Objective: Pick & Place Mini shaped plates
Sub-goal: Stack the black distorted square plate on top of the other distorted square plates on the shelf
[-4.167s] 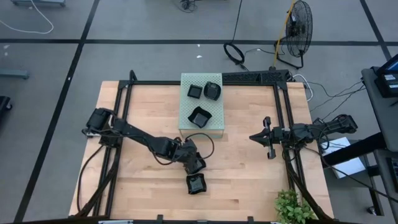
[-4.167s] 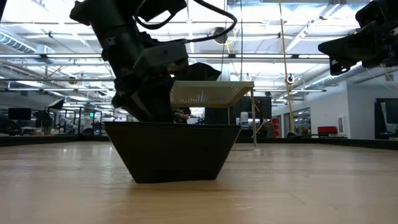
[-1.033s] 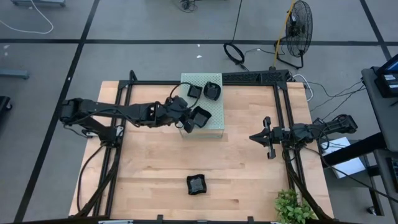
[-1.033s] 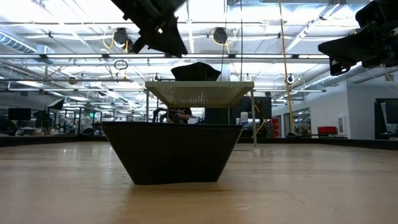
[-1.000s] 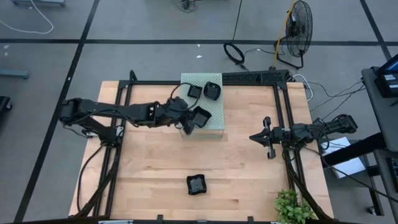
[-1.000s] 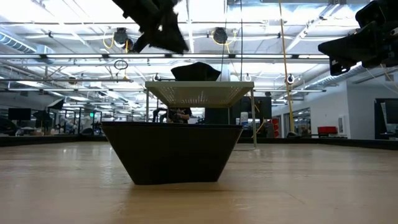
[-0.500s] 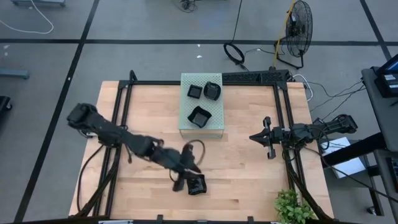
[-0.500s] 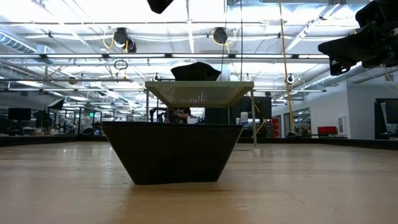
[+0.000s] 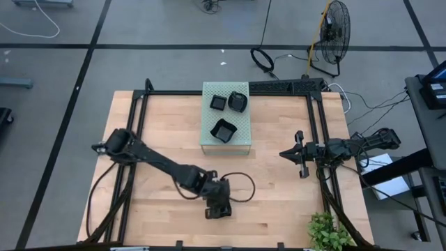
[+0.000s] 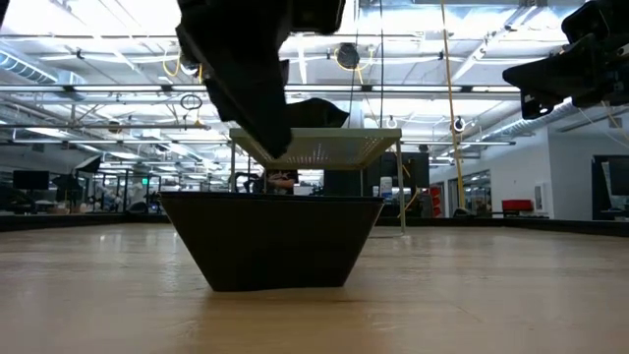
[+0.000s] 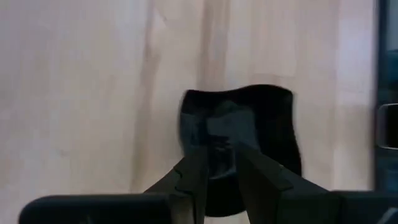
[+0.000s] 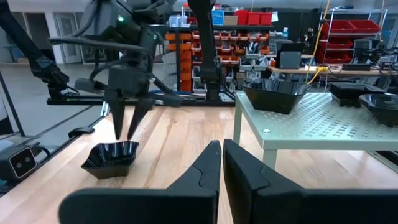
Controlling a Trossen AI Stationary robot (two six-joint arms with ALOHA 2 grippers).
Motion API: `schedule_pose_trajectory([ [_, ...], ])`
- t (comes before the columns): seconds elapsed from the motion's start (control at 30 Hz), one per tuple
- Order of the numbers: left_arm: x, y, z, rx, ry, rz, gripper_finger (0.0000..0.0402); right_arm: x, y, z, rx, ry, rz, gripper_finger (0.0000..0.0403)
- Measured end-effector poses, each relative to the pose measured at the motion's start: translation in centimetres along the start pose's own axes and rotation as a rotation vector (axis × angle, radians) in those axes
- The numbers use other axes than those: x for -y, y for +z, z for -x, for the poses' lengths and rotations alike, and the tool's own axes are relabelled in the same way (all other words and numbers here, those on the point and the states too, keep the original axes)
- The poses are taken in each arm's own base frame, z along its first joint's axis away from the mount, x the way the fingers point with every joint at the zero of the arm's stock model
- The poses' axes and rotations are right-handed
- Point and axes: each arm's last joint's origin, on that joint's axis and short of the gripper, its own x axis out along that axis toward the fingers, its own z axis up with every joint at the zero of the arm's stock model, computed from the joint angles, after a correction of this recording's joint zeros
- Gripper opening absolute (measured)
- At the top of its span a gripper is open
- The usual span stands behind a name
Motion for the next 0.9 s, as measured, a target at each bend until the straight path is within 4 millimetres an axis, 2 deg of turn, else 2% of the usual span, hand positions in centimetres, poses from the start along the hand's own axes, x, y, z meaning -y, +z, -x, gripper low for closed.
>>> schedule_pose_trajectory([
  [0.4,-2.1,-0.3,-1.5,-0.029,-0.114,0.046,0.0088,0.0,0.0,0.0,0.001,0.000,0.000,0.0008],
  [0.73,-1.8,-0.4,-1.3,-0.014,-0.129,0.035,0.0156,0.0,0.0,0.0,0.001,0.000,0.000,0.0009],
  [0.9,-1.5,-1.5,-1.3,-0.100,-0.094,0.065,0.0165,0.0,0.0,0.0,0.001,0.000,0.000,0.0006],
])
